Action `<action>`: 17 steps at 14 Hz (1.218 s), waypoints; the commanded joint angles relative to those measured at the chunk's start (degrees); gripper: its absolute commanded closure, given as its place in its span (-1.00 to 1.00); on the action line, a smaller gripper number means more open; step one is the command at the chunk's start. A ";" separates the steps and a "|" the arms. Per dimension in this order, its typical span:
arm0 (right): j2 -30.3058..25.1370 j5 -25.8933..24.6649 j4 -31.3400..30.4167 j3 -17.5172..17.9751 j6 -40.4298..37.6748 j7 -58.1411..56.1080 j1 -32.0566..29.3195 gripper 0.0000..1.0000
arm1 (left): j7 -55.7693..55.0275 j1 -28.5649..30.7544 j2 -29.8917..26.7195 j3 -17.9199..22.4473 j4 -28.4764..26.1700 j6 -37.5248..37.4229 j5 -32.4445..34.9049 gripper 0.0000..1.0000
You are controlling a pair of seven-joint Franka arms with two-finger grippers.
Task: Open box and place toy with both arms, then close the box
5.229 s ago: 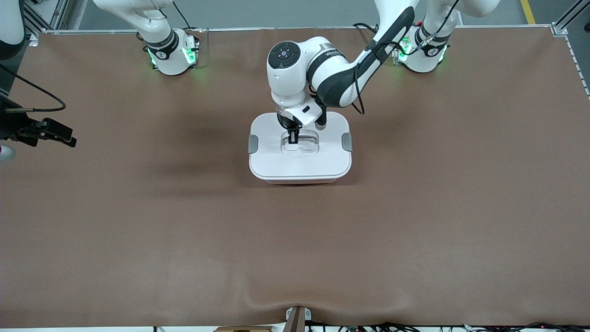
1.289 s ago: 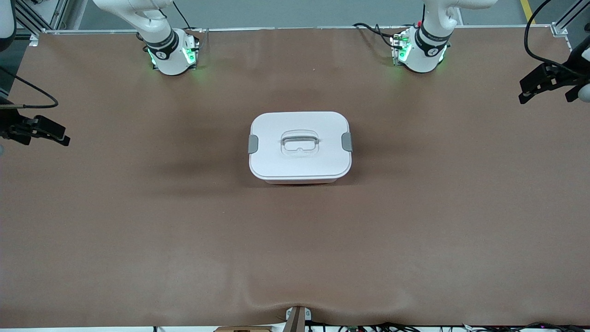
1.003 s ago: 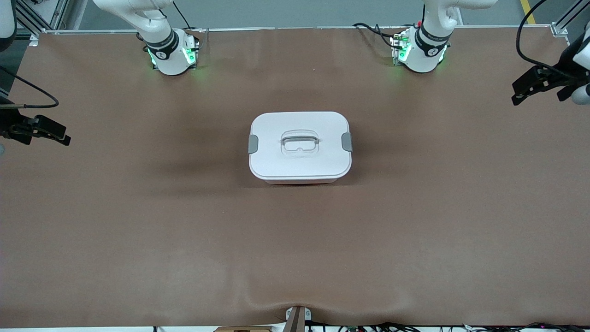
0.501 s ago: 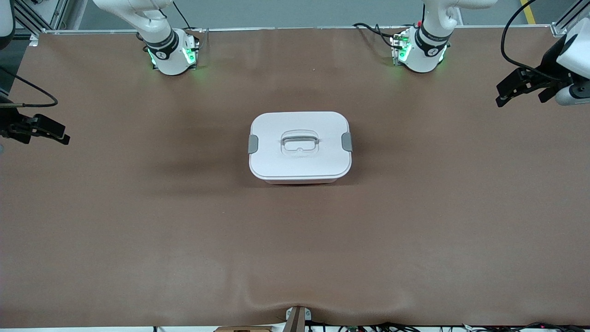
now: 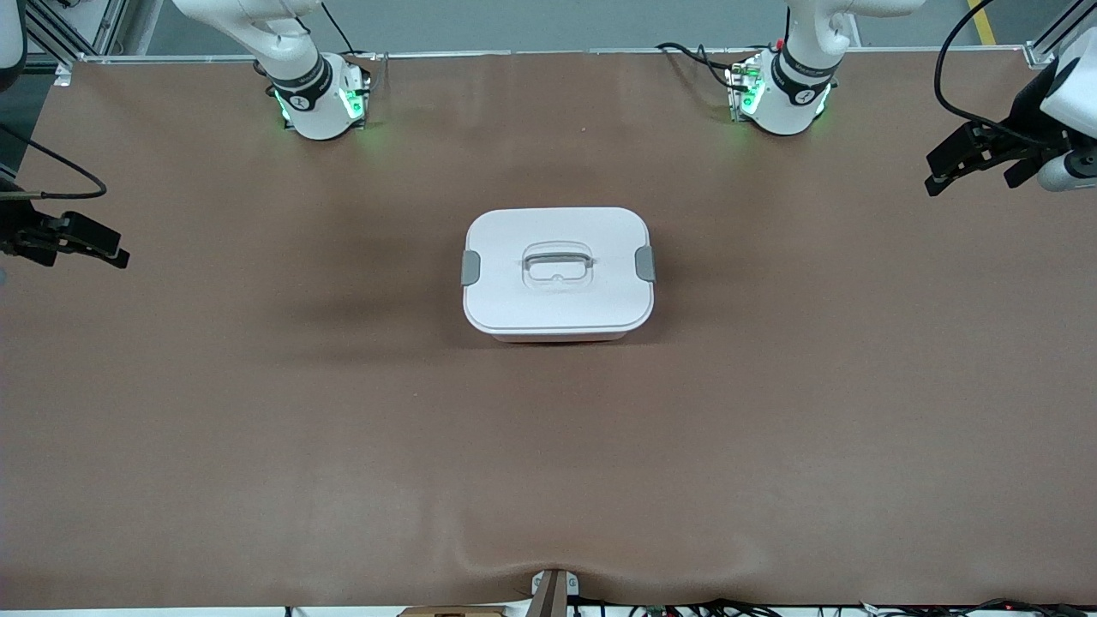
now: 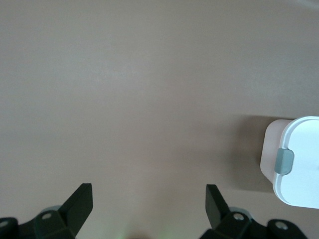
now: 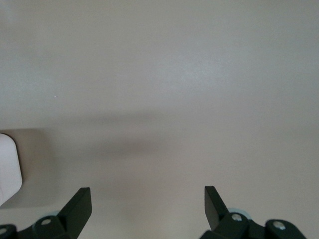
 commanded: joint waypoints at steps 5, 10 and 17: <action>-0.37 0.08 0.55 0.38 -1.60 0.16 -0.16 -1.00 | 0.92 7.75 0.03 -8.17 -0.75 0.70 -0.96 -1.00; -0.29 0.00 0.55 0.38 -1.43 0.69 -0.07 -1.00 | 0.65 7.32 0.82 -8.45 0.65 0.18 -0.60 -1.00; -0.37 0.17 0.47 0.21 -2.04 0.25 -0.69 -1.00 | 0.74 7.06 1.43 -8.54 1.36 -1.32 -0.52 -1.00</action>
